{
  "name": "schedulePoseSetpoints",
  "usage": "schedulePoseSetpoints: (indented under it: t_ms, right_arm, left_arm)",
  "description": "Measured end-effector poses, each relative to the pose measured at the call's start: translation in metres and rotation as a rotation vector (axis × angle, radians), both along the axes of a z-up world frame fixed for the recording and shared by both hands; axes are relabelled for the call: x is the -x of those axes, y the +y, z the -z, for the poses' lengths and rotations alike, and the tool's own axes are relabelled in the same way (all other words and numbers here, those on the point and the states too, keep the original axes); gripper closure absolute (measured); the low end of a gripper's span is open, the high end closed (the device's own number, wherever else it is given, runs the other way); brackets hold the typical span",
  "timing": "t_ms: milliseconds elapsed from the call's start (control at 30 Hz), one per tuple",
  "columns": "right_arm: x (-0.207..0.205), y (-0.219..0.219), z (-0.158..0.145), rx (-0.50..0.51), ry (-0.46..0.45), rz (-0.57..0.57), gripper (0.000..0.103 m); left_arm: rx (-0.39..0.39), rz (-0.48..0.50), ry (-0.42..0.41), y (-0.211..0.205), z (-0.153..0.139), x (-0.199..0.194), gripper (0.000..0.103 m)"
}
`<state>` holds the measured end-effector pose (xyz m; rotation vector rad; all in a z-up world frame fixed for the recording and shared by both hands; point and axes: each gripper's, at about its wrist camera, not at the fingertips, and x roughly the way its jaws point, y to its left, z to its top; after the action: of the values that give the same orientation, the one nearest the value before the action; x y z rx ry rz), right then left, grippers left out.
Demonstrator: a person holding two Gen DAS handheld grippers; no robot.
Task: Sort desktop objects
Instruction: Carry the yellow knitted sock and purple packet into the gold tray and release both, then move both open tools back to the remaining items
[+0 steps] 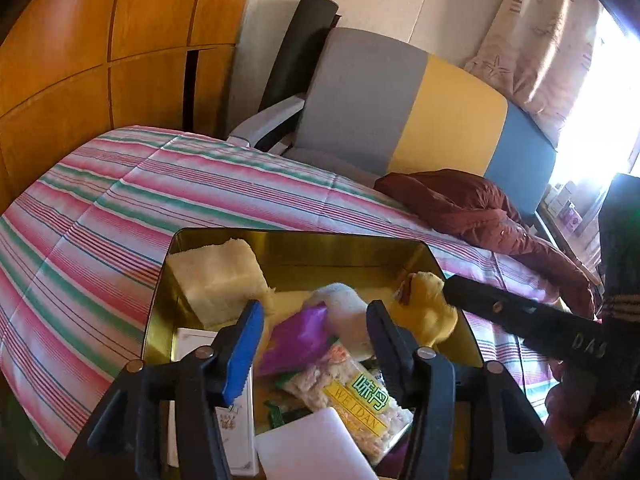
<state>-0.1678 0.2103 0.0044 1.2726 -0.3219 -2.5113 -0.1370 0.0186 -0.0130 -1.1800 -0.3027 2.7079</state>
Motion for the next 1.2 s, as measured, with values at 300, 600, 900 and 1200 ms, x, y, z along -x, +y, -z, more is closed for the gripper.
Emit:
schedulePoseSetpoints:
  t_ms: [300, 600, 900, 1200]
  right_arm:
    - [-0.014, 0.009, 0.007, 0.013, 0.011, 0.047, 0.000]
    - [-0.043, 0.009, 0.009, -0.068, 0.039, 0.073, 0.000]
    - [-0.082, 0.007, 0.010, -0.155, 0.070, 0.090, 0.000]
    - [-0.112, 0.020, 0.012, -0.165, 0.081, 0.142, 0.000]
  left_arm:
    - [0.011, -0.009, -0.009, -0.002, 0.006, -0.018, 0.045]
    - [0.074, -0.040, 0.010, 0.001, 0.000, -0.046, 0.039]
    - [0.133, -0.036, 0.050, 0.009, -0.010, -0.077, 0.038]
    - [0.163, 0.011, 0.065, 0.026, -0.013, -0.104, 0.038]
